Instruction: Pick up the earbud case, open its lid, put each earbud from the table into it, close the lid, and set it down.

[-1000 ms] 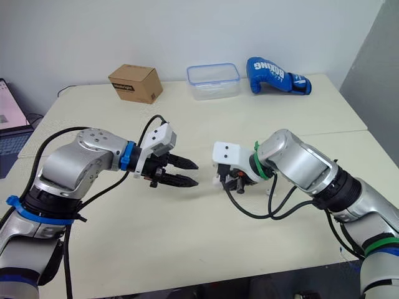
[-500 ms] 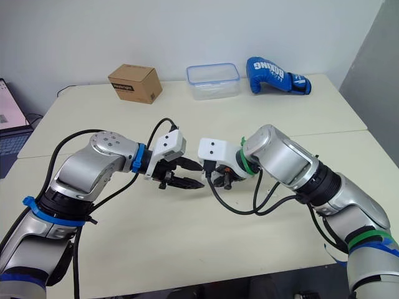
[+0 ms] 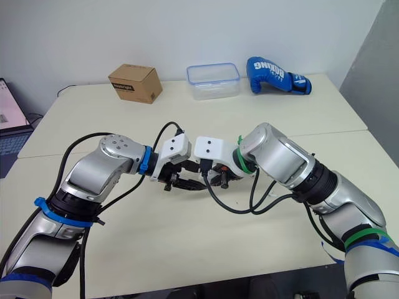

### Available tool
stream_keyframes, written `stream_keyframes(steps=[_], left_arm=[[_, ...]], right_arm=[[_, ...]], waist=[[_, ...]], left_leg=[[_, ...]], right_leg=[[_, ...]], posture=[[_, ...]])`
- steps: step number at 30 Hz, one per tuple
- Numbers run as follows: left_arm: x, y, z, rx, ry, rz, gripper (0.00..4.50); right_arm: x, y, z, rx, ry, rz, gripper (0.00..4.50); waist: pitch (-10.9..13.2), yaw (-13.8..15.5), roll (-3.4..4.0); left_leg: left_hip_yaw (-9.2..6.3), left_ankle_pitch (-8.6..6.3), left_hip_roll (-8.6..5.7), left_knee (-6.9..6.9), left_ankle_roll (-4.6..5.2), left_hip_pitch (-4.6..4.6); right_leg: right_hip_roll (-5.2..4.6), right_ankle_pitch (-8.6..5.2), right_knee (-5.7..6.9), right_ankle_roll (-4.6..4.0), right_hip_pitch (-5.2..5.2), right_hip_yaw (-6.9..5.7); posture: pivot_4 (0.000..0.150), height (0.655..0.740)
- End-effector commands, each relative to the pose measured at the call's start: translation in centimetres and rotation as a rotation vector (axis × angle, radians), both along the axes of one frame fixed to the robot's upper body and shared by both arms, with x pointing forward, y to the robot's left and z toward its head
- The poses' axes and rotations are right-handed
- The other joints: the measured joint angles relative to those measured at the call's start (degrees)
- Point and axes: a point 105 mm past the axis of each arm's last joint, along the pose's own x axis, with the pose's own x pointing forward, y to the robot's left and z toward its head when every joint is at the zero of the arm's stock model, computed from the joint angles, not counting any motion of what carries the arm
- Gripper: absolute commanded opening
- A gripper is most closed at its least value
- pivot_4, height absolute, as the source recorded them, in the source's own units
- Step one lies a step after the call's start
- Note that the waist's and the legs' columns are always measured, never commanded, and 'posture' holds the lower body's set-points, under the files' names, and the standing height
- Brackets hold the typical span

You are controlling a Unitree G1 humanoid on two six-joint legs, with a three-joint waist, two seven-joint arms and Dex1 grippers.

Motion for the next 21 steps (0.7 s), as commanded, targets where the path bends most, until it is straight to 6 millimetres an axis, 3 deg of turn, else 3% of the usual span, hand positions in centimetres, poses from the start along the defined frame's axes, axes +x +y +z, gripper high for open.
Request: stream_keyframes(steps=[1,2,3,21], left_arm=[[0.11,-0.13,1.12,-0.008,-0.037,-0.009,1.06],[0.09,-0.09,1.17,-0.005,-0.04,-0.011,0.76],[0.08,-0.06,1.18,-0.003,-0.042,-0.013,0.75],[-0.18,-0.79,1.74,-0.041,-0.036,-0.018,0.75]], right_arm=[[0.06,0.31,1.43,0.017,-0.048,0.014,0.8],[0.06,0.3,1.37,0.015,-0.047,0.014,0.8],[0.06,0.29,1.33,0.014,-0.046,0.014,0.8],[-0.19,0.77,1.15,0.021,-0.031,0.017,0.8]], waist=[[0.0,0.0,0.0],[0.0,0.0,0.0],[0.0,0.0,0.0],[0.0,0.0,0.0]], left_leg=[[0.0,0.0,0.0,0.0,0.0,0.0],[0.0,0.0,0.0,0.0,0.0,0.0],[0.0,0.0,0.0,0.0,0.0,0.0],[-0.01,0.0,0.0,0.02,0.0,-0.01]], right_leg=[[0.0,0.0,0.0,0.0,0.0,0.0],[0.0,0.0,0.0,0.0,0.0,0.0],[0.0,0.0,0.0,0.0,0.0,-0.01],[0.0,0.0,0.02,0.0,-0.01,-0.01]], posture=[[0.15,0.7307],[0.15,0.7307],[0.15,0.7307],[0.15,0.7307]])
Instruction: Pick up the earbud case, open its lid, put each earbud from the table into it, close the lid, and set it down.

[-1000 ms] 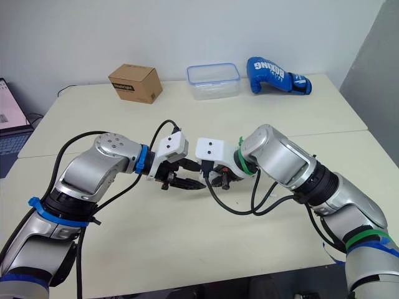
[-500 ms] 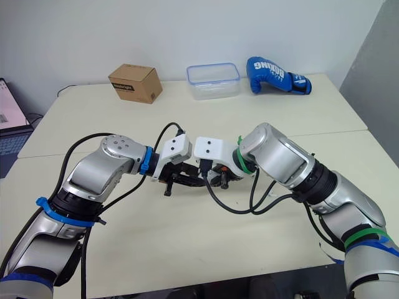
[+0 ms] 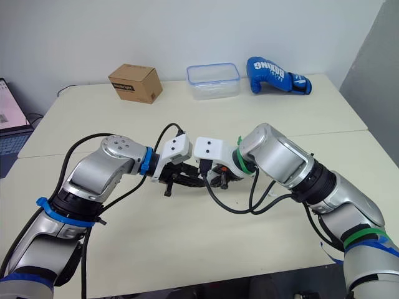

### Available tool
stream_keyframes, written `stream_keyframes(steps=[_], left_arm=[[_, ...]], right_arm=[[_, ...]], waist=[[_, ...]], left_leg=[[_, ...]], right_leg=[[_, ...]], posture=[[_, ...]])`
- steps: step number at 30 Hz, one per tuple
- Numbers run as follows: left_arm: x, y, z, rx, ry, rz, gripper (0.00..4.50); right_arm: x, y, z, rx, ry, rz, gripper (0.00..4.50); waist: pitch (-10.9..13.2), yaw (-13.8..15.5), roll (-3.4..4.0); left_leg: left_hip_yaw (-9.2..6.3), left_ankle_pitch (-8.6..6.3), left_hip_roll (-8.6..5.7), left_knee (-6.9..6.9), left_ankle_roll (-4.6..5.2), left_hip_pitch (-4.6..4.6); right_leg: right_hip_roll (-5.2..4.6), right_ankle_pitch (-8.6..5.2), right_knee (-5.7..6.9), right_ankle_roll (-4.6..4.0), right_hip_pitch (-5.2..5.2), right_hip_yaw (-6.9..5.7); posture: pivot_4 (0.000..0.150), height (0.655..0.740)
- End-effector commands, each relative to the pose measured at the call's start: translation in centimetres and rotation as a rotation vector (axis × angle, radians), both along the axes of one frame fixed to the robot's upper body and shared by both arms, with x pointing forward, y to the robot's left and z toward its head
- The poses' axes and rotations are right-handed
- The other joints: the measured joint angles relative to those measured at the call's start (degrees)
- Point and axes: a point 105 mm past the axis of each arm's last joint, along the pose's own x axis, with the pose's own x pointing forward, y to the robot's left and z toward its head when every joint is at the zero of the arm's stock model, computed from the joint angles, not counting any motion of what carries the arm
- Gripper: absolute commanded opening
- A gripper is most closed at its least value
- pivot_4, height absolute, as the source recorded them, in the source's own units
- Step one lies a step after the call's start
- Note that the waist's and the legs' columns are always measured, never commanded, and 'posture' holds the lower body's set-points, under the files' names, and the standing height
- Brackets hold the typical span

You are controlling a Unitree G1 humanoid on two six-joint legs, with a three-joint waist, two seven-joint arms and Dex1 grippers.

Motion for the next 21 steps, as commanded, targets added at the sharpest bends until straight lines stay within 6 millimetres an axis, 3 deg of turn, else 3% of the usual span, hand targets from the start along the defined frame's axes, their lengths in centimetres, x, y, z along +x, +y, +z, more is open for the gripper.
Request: stream_keyframes(steps=[1,4,11,21], left_arm=[[-0.2,-0.7,1.8,-0.035,-0.061,-0.025,0.75],[-0.2,-0.7,1.6,-0.036,-0.063,-0.02,0.75],[-0.3,-0.2,1.8,-0.09,-0.076,0.009,0.75],[-1.0,2.6,1.5,-0.339,-0.102,0.079,0.75]], right_arm=[[-0.1,0.8,1.3,0.023,-0.051,0.025,0.8],[-0.2,0.7,1.3,0.023,-0.049,0.025,0.8],[-0.1,0.4,1.7,0.042,-0.067,0.036,3.02],[-0.7,-3.1,2.8,0.217,-0.028,0.037,3.02]], waist=[[0.0,0.0,0.0],[0.0,0.0,0.0],[0.0,0.0,0.01],[0.0,0.2,0.0]], left_leg=[[0.0,0.0,0.0,0.0,0.0,0.0],[0.0,0.0,0.0,0.0,0.0,0.0],[-0.01,0.0,0.0,0.01,0.0,-0.02],[-0.03,0.0,-0.01,0.01,-0.01,-0.04]], right_leg=[[0.0,0.0,0.0,0.0,0.0,-0.01],[0.0,0.0,0.0,0.0,0.0,0.0],[-0.01,0.0,0.01,0.0,-0.03,0.0],[-0.05,0.01,-0.02,-0.01,-0.01,-0.02]], posture=[[0.15,0.7307],[0.15,0.7307],[0.15,0.7307],[0.15,0.7307]])
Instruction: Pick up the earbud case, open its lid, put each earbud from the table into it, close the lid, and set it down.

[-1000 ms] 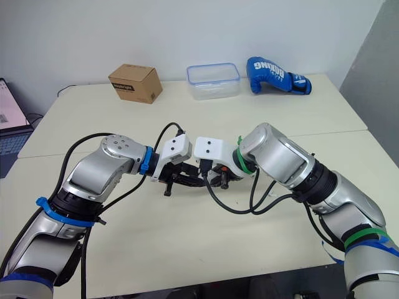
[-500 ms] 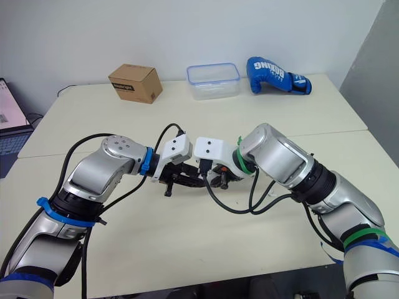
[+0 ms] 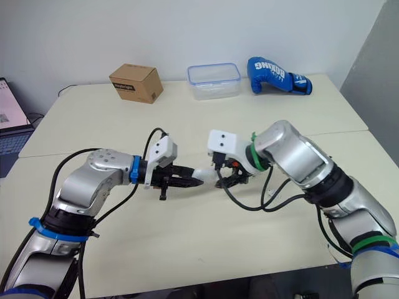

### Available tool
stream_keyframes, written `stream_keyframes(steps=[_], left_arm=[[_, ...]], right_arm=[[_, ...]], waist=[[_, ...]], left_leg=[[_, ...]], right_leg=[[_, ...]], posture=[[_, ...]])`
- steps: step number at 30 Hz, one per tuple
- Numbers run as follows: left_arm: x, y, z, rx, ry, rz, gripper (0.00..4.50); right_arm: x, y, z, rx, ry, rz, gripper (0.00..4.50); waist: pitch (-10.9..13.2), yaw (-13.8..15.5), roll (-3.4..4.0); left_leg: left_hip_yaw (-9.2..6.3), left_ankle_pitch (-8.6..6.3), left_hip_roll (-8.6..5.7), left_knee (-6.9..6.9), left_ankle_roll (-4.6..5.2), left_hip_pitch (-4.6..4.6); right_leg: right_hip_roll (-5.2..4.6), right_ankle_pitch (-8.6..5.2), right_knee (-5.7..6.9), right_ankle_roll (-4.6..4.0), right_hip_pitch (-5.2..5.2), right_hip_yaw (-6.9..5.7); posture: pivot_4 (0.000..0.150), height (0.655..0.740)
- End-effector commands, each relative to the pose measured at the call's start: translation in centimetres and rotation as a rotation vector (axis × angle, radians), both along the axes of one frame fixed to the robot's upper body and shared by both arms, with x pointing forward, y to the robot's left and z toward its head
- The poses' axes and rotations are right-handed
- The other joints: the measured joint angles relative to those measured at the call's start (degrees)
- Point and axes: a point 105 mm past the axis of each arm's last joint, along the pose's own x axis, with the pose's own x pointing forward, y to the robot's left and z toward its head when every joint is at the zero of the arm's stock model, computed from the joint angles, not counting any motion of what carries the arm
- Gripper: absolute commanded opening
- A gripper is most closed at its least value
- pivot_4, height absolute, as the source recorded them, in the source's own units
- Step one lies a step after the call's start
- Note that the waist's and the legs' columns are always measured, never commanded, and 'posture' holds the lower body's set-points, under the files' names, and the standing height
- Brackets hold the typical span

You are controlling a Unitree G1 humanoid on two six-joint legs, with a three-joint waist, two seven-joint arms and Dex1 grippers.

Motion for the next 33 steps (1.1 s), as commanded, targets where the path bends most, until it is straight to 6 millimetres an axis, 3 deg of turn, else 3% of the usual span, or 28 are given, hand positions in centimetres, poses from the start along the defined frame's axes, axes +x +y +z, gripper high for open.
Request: stream_keyframes(steps=[1,8,17,23,33], left_arm=[[-0.5,0.5,2.0,-0.134,-0.098,-0.013,0.75],[-1.3,2.0,0.9,-0.287,-0.088,0.032,0.75],[-1.6,1.4,0.3,-0.445,-0.067,0.038,0.75],[-1.6,1.2,0.3,-0.438,-0.068,0.018,0.75],[-2.1,-0.1,0.4,-0.425,-0.053,-0.046,0.75]], right_arm=[[-0.7,-0.5,1.8,0.107,-0.039,0.042,3.02],[-0.9,-2.7,3.2,0.402,0.059,-0.04,3.02],[-1.9,-2.0,2.8,0.6,0.105,-0.067,3.02],[-2.0,-1.4,2.6,0.599,0.092,-0.067,4.47],[-1.1,0.7,2.5,0.582,0.072,-0.056,4.47]], waist=[[0.0,0.1,0.0],[0.0,0.3,-0.02],[0.0,0.5,-0.03],[0.0,0.5,-0.03],[-0.1,0.3,-0.02]], left_leg=[[0.01,0.0,0.0,0.0,0.0,0.0],[0.05,0.0,0.0,0.0,0.0,0.01],[0.08,0.0,0.01,0.01,0.0,0.05],[0.08,0.0,0.0,0.01,0.0,0.06],[0.08,0.0,0.01,0.01,0.0,0.08]], right_leg=[[-0.01,0.0,-0.01,0.0,0.0,0.0],[-0.02,0.01,-0.02,-0.02,0.02,0.02],[-0.02,0.03,0.01,-0.04,0.05,0.03],[-0.02,0.03,0.01,-0.04,0.06,0.03],[-0.01,0.03,0.02,-0.04,0.06,0.04]], posture=[[0.15,0.7307],[0.15,0.7307],[0.15,0.7307],[0.15,0.7307],[0.15,0.7307]])
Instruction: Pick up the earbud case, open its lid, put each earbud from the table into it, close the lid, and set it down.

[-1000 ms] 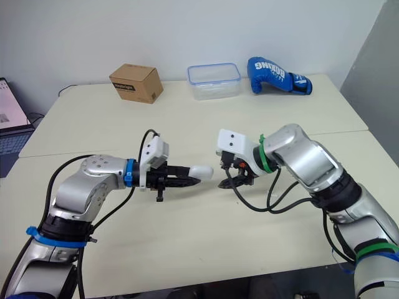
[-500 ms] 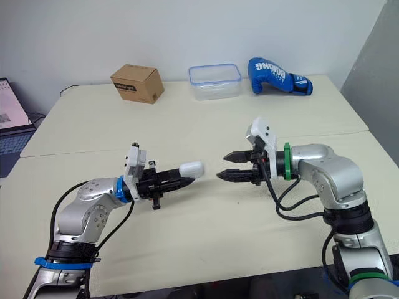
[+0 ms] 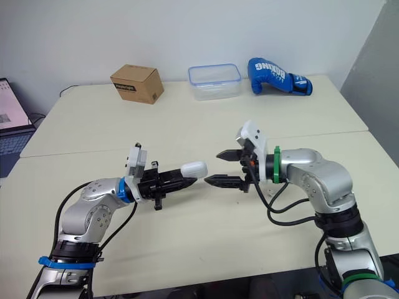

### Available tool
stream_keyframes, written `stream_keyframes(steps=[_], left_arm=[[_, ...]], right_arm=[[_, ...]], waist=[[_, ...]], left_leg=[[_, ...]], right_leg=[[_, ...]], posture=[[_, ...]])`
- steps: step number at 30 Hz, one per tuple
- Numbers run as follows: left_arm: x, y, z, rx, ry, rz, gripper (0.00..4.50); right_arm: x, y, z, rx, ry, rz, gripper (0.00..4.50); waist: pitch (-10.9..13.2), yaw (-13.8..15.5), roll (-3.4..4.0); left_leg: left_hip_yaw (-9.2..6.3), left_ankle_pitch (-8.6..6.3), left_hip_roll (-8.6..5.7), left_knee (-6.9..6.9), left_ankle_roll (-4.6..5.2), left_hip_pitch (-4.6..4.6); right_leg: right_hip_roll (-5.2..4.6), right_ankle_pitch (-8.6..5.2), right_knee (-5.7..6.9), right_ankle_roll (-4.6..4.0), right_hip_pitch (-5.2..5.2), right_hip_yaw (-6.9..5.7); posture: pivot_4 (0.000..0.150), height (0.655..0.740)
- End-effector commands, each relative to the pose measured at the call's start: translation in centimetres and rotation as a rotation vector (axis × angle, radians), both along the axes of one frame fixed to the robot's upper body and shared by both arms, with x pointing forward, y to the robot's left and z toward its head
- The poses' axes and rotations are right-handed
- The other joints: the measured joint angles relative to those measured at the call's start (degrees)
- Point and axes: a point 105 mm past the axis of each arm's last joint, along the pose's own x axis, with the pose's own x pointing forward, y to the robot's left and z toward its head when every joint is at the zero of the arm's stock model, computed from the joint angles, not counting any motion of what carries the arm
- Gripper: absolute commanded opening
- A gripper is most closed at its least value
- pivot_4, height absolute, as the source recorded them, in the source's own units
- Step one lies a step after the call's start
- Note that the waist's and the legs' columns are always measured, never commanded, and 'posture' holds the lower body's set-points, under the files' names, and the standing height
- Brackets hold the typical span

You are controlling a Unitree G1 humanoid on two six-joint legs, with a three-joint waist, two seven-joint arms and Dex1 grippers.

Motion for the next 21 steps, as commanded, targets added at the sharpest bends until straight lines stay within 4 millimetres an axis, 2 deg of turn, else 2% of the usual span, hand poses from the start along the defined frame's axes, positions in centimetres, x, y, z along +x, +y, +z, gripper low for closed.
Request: stream_keyframes(steps=[1,15,21], left_arm=[[-0.5,-0.8,1.2,-0.011,-0.041,-0.053,0.75],[-1.2,-1.1,1.5,-0.014,-0.024,-0.088,0.75],[-1.5,-1.1,1.2,-0.002,-0.017,-0.1,0.75]], right_arm=[[0.4,0.7,1.1,0.01,-0.06,0.001,4.47],[1.3,0.8,0.4,-0.021,-0.053,-0.026,4.47],[1.4,0.9,1.1,0.003,-0.062,-0.026,4.47]], waist=[[0.0,0.0,0.0],[0.0,-0.2,0.0],[0.0,-0.2,0.0]], left_leg=[[0.0,0.0,0.0,0.0,0.0,0.0],[0.0,0.0,0.0,0.0,0.0,0.01],[0.0,0.0,0.0,-0.01,0.0,0.01]], right_leg=[[0.0,0.0,0.0,0.0,0.0,0.0],[0.0,0.0,0.0,0.0,0.0,0.01],[0.0,0.0,-0.01,0.0,0.0,0.01]], posture=[[0.15,0.7307],[0.15,0.7307],[0.15,0.7307]])
